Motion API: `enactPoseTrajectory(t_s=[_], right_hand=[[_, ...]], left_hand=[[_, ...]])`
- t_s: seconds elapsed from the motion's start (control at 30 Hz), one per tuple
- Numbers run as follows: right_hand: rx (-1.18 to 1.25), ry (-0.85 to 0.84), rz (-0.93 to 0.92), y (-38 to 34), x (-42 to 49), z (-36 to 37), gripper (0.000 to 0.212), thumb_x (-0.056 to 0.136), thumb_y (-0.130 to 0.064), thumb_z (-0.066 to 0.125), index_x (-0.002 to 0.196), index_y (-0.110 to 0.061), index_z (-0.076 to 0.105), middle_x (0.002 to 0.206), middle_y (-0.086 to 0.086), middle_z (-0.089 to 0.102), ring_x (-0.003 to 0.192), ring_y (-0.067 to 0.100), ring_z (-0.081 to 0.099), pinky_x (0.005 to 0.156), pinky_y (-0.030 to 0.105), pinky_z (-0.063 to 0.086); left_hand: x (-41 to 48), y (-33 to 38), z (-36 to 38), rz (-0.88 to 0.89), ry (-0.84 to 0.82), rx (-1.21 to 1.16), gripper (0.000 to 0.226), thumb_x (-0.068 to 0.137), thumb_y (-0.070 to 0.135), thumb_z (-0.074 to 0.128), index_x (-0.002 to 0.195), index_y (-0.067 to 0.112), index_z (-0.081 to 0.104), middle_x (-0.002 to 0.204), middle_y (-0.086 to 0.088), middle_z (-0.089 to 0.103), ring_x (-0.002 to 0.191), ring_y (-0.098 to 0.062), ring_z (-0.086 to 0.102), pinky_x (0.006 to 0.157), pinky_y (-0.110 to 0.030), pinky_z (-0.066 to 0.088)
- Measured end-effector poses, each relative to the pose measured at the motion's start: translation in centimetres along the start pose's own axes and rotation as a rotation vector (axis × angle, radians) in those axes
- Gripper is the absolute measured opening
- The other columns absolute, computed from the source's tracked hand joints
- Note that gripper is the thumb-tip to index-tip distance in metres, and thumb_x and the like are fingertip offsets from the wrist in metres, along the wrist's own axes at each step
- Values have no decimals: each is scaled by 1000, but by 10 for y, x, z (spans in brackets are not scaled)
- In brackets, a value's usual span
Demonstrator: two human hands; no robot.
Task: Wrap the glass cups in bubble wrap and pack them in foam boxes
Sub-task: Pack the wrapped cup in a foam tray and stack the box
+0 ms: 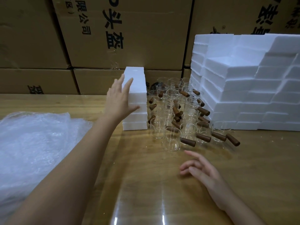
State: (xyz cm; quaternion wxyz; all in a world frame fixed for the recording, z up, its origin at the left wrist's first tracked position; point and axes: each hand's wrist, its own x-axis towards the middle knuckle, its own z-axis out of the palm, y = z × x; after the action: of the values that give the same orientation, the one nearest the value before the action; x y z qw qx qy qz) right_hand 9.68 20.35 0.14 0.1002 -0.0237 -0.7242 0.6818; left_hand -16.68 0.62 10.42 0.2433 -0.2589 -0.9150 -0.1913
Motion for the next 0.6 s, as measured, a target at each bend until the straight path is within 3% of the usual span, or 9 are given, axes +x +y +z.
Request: enactPoseTrajectory(t_s=[0.03,0.1,0.13,0.2,0.27,0.33,0.43,0.6], right_hand=[[-1,2,-1,0,0,0,48,80,-21,57,127,-17,50,94,11,70,89,26,68,80,20,49],[4,5,-1,-1,0,1,47,80,-20,57,126,-17,51,93,11,70,89,25,68,80,19,49],[6,4,1,-2,0,1,47,79,-20,57,126,-17,51,93,11,70,89,25,68,80,19,49],[8,4,1,-4,-1,1,47,79,-20,57,126,-17,51,93,11,70,89,25,68,79,19,49],[12,4,5,-4,-1,2,47,79,-20,57,126,-16,52,93,11,70,88,24,68,79,19,50],[19,3,7,-4,-1,2,47,80,-20,58,126,-15,52,92,10,70,87,24,68,78,20,50],[21,3,9,-3,0,2,43,85,-23,65,125,-17,52,93,10,70,88,24,68,79,20,49],[29,13,3,-1,2,1,48,78,-24,59,125,-17,52,93,10,70,88,23,68,78,19,49]], left_hand=[[-11,3,2,-32,123,-87,78,80,38,71,145,18,33,154,-12,24,142,-32,22,113,-47,25],[-35,11,12,-106,341,-181,43,84,31,64,120,10,52,125,-12,48,116,-29,47,98,-43,43],[-48,14,20,-138,337,-209,27,87,29,60,106,11,55,108,-5,51,100,-25,51,88,-40,47],[-68,20,36,-184,107,-322,12,90,26,56,89,14,54,87,4,53,81,-19,53,79,-41,49],[-83,23,53,-225,-136,-394,9,91,25,56,85,17,55,83,7,56,83,-19,57,80,-41,49],[-89,21,66,-269,-235,-411,6,91,25,57,91,20,59,90,5,61,93,-21,60,87,-39,48],[-83,17,71,-356,-268,-441,20,88,26,60,103,13,62,102,-3,64,99,-24,59,91,-40,48],[-68,12,73,-396,-276,-482,10,86,23,62,85,17,53,91,-3,62,93,-26,59,83,-37,48]])
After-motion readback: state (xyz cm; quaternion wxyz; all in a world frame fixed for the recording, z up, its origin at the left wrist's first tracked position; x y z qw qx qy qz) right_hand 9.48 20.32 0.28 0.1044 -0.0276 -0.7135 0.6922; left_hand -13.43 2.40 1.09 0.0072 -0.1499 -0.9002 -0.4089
